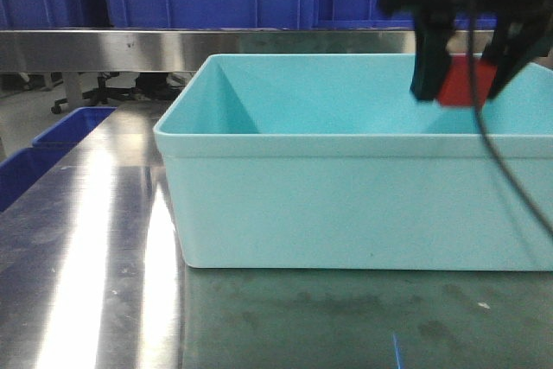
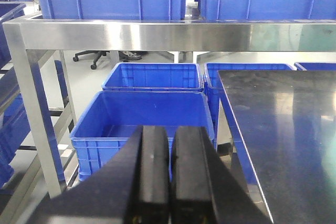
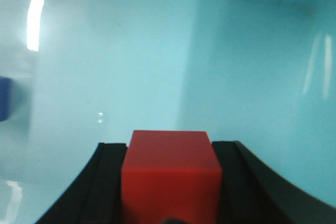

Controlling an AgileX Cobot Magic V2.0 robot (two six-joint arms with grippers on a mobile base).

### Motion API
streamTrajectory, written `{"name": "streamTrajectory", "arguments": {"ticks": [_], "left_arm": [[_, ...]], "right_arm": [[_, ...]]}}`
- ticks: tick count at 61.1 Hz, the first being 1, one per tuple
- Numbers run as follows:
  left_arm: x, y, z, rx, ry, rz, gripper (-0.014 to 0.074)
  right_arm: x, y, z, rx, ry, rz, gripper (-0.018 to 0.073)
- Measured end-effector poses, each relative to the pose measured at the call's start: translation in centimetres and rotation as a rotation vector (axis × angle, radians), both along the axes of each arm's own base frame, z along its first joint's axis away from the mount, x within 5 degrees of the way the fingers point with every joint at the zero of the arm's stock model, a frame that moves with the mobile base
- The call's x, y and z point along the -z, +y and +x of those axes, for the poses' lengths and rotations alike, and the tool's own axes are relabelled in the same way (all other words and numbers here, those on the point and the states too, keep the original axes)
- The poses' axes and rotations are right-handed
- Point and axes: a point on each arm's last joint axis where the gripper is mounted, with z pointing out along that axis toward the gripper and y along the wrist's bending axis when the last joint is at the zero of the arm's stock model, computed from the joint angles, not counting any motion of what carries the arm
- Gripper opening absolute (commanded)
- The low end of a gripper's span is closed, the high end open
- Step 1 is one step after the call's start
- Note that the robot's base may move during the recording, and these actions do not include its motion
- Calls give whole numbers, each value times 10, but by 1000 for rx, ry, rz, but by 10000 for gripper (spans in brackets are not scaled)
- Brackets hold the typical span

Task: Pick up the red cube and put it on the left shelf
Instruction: 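Lift the red cube out of the teal bin with the right gripper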

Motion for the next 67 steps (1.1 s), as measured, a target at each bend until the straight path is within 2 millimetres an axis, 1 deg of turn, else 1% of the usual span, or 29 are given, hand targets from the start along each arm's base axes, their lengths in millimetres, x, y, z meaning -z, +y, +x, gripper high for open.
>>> {"name": "streamTrajectory", "arguments": {"ticks": [8,13,17,24,28,32,43,54,62,67], "left_arm": [[0,0,0,0,0,0,101],[0,0,0,0,0,0,101],[0,0,0,0,0,0,101],[0,0,0,0,0,0,101],[0,0,0,0,0,0,101],[0,0,0,0,0,0,101],[0,0,0,0,0,0,101],[0,0,0,0,0,0,101],[0,0,0,0,0,0,101],[0,0,0,0,0,0,101]], "right_arm": [[-35,-4,-23,-41,-109,24,184],[-50,-6,-41,-67,-169,43,184],[-55,-8,-57,-86,-208,56,184],[-54,-15,-87,-111,-255,77,184],[-49,-19,-102,-124,-271,85,184],[-48,-24,-120,-136,-311,103,184],[-41,-37,-160,-173,-397,147,184],[-28,-47,-187,-196,-485,188,184],[-15,-55,-201,-201,-540,214,184],[-11,-58,-208,-201,-593,238,184]]}}
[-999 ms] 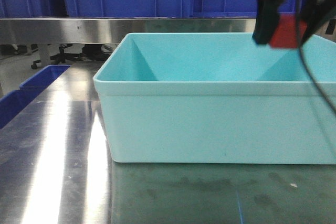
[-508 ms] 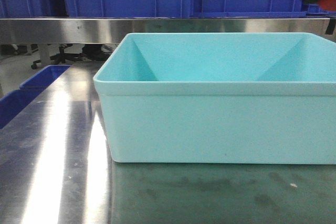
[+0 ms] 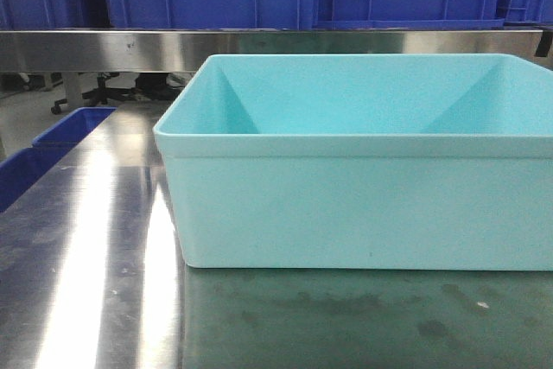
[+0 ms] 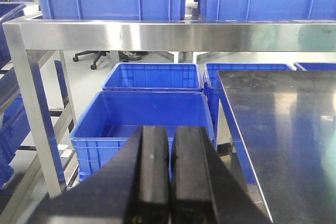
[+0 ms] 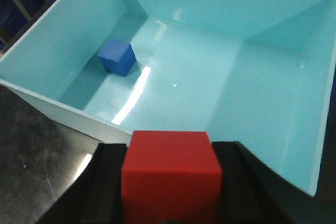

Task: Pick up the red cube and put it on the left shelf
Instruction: 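Lift the red cube out of the teal bin with the right gripper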

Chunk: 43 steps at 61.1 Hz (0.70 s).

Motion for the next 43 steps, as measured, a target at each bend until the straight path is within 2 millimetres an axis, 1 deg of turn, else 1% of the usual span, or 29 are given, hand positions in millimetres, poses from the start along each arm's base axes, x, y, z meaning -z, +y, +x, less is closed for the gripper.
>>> {"name": "streamTrajectory", "arguments": {"ticks": [6,23,31,43], "left_arm": [[0,0,0,0,0,0,101],[0,0,0,0,0,0,101],[0,0,0,0,0,0,101],[0,0,0,0,0,0,101]], "right_arm": [[2,-3,-6,-2,-56,32,184],[-17,-12,-22,-8,-262,146,184],[-19,-14,-25,-8,-278,155,184],[-19,-14,-25,-8,-278,155,184]]}}
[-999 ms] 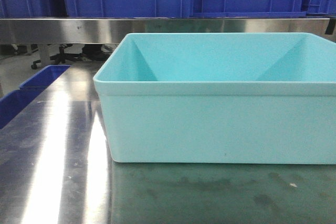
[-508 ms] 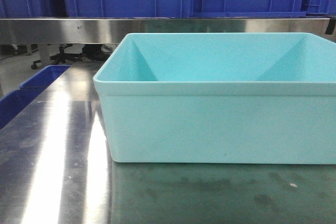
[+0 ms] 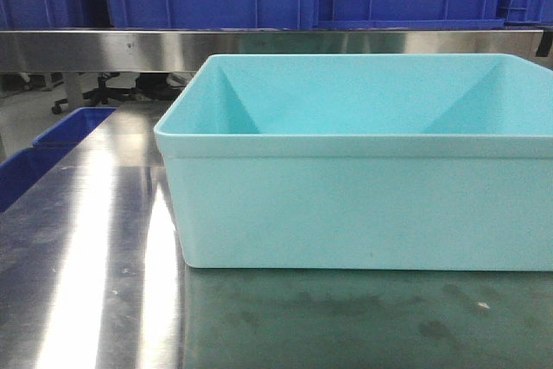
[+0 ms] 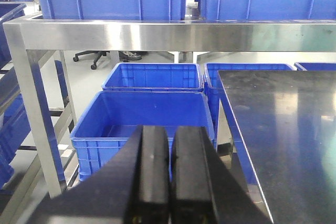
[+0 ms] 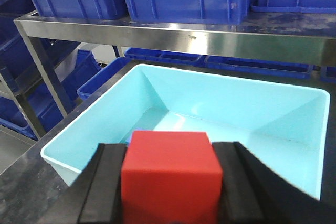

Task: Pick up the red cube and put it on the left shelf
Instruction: 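Lift the red cube out of the teal bin with the right gripper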

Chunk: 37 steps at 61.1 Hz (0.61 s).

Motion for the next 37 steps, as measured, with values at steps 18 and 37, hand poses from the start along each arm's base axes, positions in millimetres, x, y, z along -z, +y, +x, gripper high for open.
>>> {"name": "streamTrajectory", "arguments": {"ticks": [18,37], "left_arm": [[0,0,0,0,0,0,101],[0,0,0,0,0,0,101]], "right_arm": [[0,0,0,0,-1,-1,184],[0,0,0,0,-1,-1,184]]}}
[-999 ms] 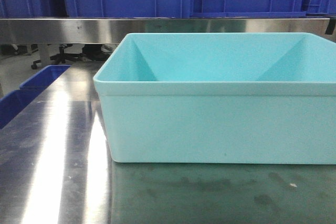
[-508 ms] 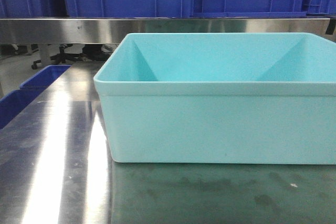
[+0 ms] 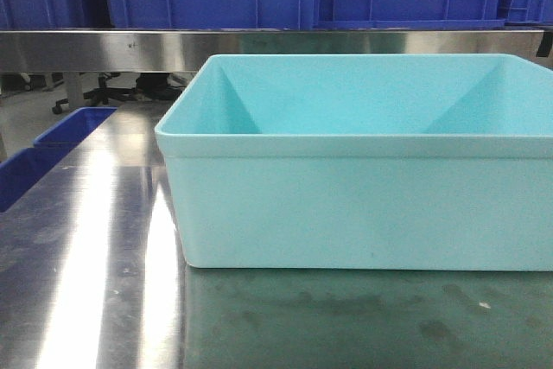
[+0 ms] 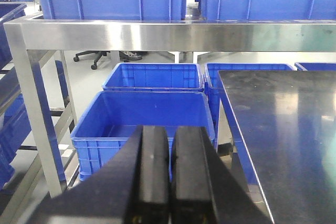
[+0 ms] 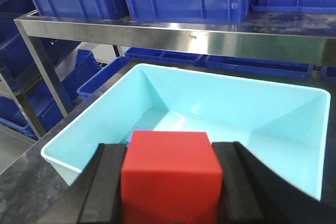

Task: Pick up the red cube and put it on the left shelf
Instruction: 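Lift the red cube out of the teal bin with the right gripper, then drive the base away from the table holding the red cube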

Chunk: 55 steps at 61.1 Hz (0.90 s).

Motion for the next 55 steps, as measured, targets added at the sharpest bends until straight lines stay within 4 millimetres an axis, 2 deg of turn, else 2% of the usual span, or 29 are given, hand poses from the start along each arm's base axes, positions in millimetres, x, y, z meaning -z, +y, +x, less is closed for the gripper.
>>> {"name": "streamTrajectory", "arguments": {"ticks": [55], "left_arm": [[0,0,0,0,0,0,101]], "right_arm": [[0,0,0,0,0,-2,184]]}}
